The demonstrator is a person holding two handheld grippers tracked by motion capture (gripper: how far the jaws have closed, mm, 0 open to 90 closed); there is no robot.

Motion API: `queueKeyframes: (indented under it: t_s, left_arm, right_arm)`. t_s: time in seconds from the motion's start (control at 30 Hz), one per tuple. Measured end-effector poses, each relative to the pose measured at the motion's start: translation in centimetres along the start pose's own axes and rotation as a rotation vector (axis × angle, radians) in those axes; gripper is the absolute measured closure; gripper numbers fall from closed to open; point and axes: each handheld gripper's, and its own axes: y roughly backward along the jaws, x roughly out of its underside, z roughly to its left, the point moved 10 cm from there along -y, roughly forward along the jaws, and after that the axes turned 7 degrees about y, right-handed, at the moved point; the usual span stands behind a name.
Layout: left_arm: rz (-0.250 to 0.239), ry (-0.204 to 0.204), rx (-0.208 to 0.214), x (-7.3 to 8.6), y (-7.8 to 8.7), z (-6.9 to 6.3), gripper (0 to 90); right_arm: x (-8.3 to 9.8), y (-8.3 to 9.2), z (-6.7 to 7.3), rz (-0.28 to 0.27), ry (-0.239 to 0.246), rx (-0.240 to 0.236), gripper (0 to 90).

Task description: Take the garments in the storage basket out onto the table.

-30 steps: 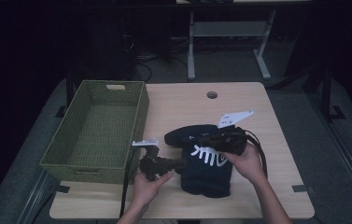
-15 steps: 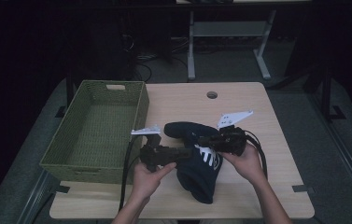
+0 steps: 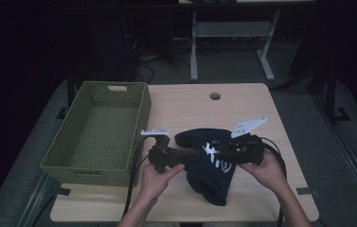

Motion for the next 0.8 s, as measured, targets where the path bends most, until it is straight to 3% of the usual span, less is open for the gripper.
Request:
queueKeyframes:
  t_s: [0.1,0.23,0.4,0.5,0.57,0.67,0.8]
  left_arm:
    - [-0.017,0.004,-0.001,-0.5,0.3,0.1,86.3]
    - [-0.036,0.0,-0.005,-1.6,0.8,-0.1,86.4]
    - [-0.05,-0.047,-0.03,-3.8,1.5,-1.3,86.3]
    - [-0.028,-0.075,-0.036,-4.5,1.1,-2.1,86.3]
    - [0.009,-0.079,-0.037,-4.3,0.0,-2.4,86.3]
    - [0.075,-0.088,-0.027,-3.1,-2.2,-2.2,86.3]
    - [0.114,-0.07,0.013,-1.5,-5.1,-2.0,86.2]
  right_arm:
    - [1.5,-0.8,-0.3,0.054,-0.008,0.011,72.6]
    - [2.2,-2.8,0.2,0.078,-0.025,-0.021,76.6]
    - [0.6,-5.4,1.4,0.015,-0.035,-0.093,77.6]
    - [-0.6,-6.6,2.4,-0.013,-0.018,-0.14,77.5]
    - [-0.6,-6.6,2.5,-0.008,-0.016,-0.14,77.5]
    - [0.5,-5.5,1.6,-0.006,-0.041,-0.11,77.5]
    - [3.2,-2.4,0.1,-0.016,-0.102,-0.052,77.5]
